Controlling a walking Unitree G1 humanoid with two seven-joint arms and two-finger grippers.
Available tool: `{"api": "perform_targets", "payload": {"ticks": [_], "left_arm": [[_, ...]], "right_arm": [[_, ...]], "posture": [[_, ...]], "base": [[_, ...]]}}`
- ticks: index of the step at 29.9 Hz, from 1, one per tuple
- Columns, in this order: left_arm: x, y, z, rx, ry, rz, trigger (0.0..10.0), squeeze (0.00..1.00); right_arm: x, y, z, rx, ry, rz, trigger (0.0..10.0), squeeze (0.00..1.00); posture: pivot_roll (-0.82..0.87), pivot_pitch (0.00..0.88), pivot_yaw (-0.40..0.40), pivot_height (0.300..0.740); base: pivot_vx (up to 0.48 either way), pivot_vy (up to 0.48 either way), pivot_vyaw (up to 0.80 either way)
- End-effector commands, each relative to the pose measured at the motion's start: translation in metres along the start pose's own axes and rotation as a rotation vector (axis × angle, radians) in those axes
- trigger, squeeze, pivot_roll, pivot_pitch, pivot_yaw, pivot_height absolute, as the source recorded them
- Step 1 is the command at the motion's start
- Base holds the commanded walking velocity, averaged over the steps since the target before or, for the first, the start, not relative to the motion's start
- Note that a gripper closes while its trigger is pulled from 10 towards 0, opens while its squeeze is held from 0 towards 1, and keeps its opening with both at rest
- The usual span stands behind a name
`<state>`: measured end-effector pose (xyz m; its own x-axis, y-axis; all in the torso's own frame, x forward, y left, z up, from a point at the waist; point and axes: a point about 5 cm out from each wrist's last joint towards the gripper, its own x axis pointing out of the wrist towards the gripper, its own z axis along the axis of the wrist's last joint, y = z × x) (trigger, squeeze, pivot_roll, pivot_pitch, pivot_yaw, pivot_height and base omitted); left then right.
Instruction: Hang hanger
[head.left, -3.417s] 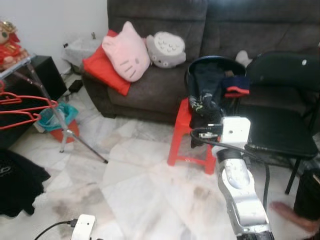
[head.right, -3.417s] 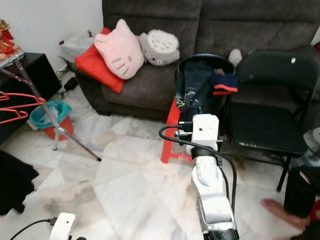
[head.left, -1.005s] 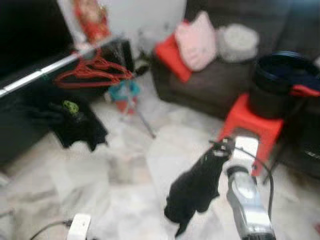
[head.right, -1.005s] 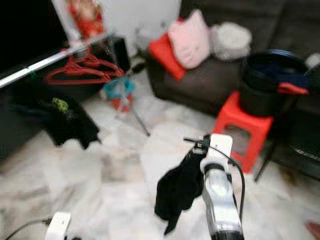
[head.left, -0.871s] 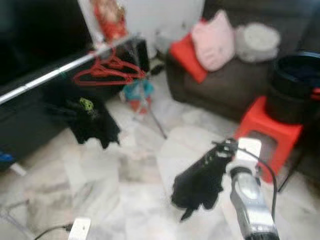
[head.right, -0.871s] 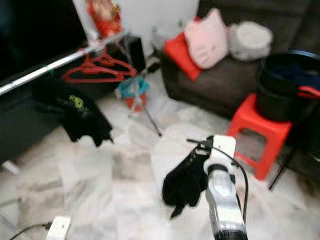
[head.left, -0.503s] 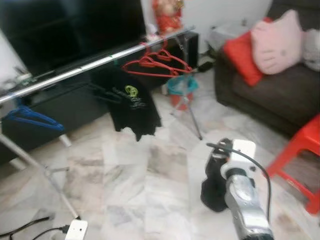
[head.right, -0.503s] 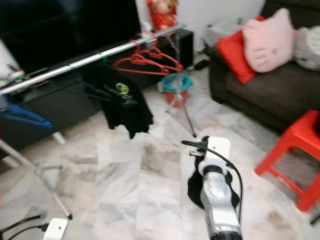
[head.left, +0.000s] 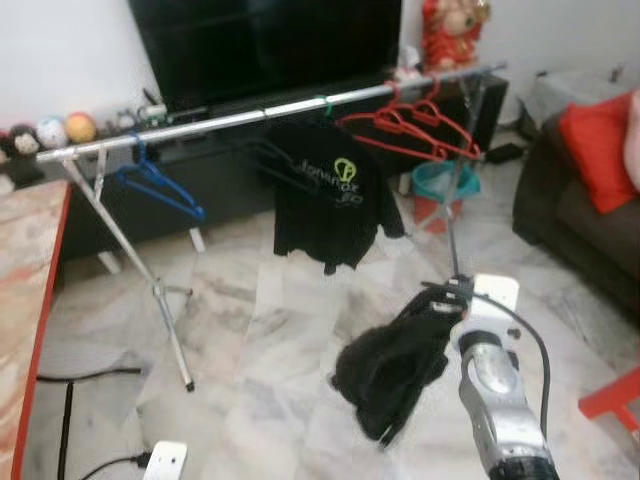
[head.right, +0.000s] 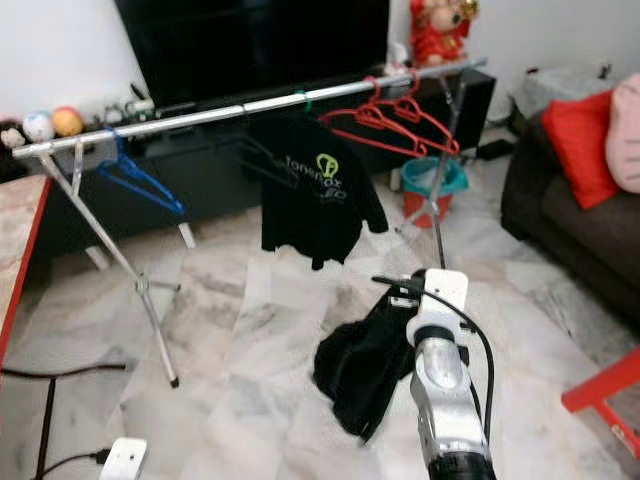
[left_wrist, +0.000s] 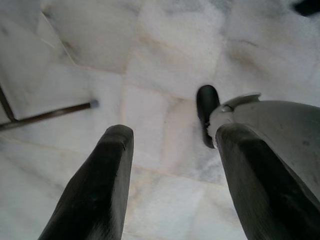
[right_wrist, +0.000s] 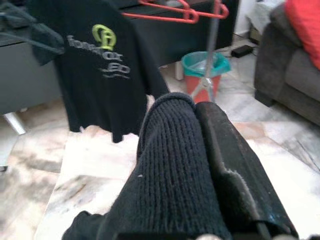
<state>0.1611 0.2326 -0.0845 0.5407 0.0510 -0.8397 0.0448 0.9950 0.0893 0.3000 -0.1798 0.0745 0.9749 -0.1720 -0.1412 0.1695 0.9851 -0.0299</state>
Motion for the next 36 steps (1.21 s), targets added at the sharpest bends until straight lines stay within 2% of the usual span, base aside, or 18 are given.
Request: {"api": "perform_targets", "payload": {"ticks": [1, 13, 20, 36], "left_arm": [[0.0, 0.004, 0.005, -0.004, -0.014, 0.017, 10.0, 0.0], [0.0, 0.005, 0.006, -0.012, -0.014, 0.025, 10.0, 0.0], [0.0, 0.005, 0.006, -0.015, -0.017, 0.023, 10.0, 0.0], [0.001, 0.005, 0.008, -0.016, -0.02, 0.017, 10.0, 0.0]], "right_arm": [[0.005, 0.002, 0.01, -0.005, -0.035, 0.007, 10.0, 0.0], [0.006, -0.009, 0.007, 0.008, -0.002, -0.063, 10.0, 0.0], [0.005, -0.006, 0.007, 0.006, -0.007, -0.055, 10.0, 0.0], [0.004, -0.002, 0.009, 0.016, -0.018, -0.05, 10.0, 0.0]], "posture": [[0.02, 0.0, 0.016, 0.74], [0.01, 0.0, 0.022, 0.74], [0.02, 0.0, 0.022, 0.74], [0.02, 0.0, 0.023, 0.74]], "base": [[0.0, 0.0, 0.0], [0.0, 0.0, 0.0], [0.0, 0.0, -0.65], [0.268, 0.0, 0.0]]}}
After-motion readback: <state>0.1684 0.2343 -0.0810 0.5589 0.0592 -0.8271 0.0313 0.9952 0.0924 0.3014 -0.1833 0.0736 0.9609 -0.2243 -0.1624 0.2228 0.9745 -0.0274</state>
